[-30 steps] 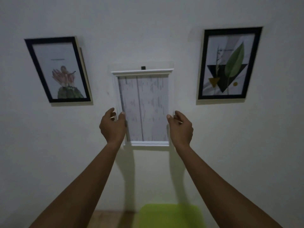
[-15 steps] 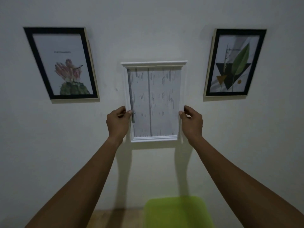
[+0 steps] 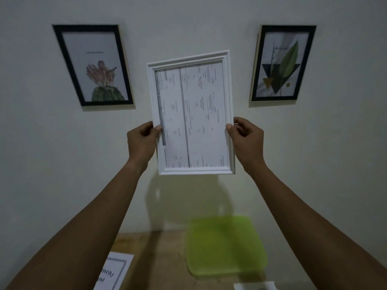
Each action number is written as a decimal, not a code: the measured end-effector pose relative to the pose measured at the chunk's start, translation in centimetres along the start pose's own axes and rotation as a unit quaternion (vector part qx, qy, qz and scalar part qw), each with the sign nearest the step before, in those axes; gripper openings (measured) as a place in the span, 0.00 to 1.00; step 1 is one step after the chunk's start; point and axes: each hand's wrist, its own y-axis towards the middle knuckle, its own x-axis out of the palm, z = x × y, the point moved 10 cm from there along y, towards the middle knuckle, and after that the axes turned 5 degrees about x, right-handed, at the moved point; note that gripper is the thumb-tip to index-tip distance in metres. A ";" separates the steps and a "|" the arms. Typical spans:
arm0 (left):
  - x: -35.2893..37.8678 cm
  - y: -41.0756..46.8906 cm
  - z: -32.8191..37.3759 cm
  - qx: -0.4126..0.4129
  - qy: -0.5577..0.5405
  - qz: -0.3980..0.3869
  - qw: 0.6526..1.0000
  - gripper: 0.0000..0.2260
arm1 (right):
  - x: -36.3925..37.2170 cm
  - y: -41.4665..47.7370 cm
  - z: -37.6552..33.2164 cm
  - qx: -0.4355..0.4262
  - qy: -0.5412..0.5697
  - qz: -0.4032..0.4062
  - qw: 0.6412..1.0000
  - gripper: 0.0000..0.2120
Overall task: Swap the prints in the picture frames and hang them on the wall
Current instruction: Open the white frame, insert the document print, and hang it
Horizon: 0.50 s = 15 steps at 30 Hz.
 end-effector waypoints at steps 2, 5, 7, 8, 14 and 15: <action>-0.7 -2.3 0.5 -0.013 0.005 0.000 1.000 0.04 | -1.1 -2.4 -1.0 0.000 0.024 -0.001 1.000 0.10; -1.6 -6.1 0.6 -0.055 0.029 0.004 0.998 0.09 | -2.7 -6.1 -2.1 0.018 0.053 0.008 0.998 0.11; -2.2 -8.9 0.6 -0.076 0.100 -0.005 0.992 0.13 | -3.7 -8.6 -3.0 0.018 0.071 0.017 0.997 0.11; -2.6 -10.3 1.0 -0.070 0.159 -0.006 0.985 0.16 | -4.0 -9.9 -3.5 0.007 0.067 0.018 0.998 0.12; -0.7 -18.0 5.2 -0.102 0.052 -0.036 0.993 0.17 | -2.2 -17.1 -4.5 -0.054 -0.073 0.031 0.995 0.07; 0.2 -19.2 5.7 -0.136 -0.017 -0.048 0.989 0.15 | -1.6 -18.6 -5.0 -0.087 -0.121 0.035 0.988 0.09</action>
